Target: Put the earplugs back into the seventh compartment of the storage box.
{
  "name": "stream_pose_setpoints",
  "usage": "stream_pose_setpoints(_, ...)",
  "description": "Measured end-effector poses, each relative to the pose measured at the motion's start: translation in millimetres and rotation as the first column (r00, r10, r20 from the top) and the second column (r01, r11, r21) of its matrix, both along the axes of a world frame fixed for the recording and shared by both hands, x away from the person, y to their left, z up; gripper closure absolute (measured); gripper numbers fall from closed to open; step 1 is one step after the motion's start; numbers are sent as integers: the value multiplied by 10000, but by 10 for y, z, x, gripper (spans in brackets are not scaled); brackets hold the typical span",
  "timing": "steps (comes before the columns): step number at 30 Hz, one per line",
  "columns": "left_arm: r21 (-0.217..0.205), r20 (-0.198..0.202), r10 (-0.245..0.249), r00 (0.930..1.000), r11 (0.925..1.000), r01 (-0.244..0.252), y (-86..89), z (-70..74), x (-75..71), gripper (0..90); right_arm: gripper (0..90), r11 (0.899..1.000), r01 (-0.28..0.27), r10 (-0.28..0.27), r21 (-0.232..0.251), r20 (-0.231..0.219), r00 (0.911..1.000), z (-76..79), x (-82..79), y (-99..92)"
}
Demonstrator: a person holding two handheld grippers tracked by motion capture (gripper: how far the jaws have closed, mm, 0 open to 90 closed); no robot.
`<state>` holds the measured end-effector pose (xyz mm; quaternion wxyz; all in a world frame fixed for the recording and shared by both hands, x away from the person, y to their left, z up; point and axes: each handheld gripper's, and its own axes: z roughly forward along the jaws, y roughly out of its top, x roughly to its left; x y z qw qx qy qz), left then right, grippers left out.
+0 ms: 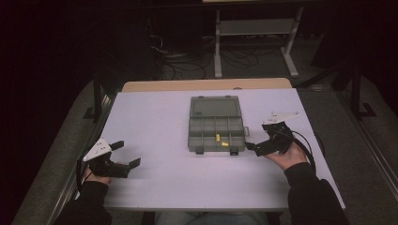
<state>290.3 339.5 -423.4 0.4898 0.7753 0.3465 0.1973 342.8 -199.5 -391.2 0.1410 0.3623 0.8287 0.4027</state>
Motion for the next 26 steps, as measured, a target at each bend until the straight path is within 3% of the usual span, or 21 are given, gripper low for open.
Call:
stream_pose_setpoints(8,2,-8,-13,10000,10000,13,-2,-1,1,0,0,9971,364,-378,662,205,9991,-66,-126,-191)
stream_pose_setpoints(14,12,-17,-3,10000,10000,3,2,-2,4,0,0,9865,601,-686,1522,513,9963,-140,-243,-336)
stream_pose_setpoints(19,8,-15,-5,10000,10000,5,3,-2,3,0,0,9833,626,-789,1708,901,9928,-152,-330,-380)
stream_pose_setpoints(26,-33,8,14,10000,10000,-14,3,2,2,0,0,9866,666,-787,1487,768,9939,-225,-364,-407)
